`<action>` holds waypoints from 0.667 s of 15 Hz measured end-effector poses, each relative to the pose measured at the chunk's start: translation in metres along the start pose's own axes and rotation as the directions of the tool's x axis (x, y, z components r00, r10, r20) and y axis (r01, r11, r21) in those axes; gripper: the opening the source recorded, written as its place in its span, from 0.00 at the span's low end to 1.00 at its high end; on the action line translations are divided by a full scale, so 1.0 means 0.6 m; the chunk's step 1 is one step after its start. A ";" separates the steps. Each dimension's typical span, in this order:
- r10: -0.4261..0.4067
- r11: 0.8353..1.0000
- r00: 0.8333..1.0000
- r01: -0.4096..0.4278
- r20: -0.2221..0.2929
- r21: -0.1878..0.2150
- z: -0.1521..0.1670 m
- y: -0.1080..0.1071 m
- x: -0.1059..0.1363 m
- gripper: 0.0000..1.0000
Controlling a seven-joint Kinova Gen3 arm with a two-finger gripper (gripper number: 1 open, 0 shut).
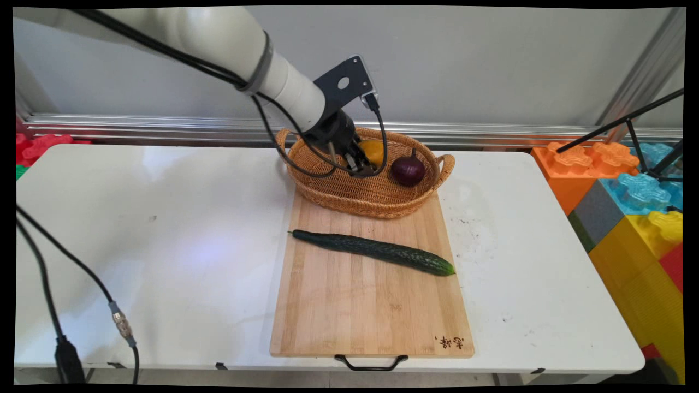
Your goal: Place the picked object in the vegetable basket
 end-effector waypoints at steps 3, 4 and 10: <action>-0.050 0.999 0.999 0.050 0.017 -0.001 0.060 -0.029 -0.011 0.00; -0.064 0.998 0.998 0.064 0.022 -0.008 0.079 -0.035 -0.013 0.00; -0.138 0.987 0.990 0.140 0.033 -0.085 0.178 -0.052 -0.011 0.00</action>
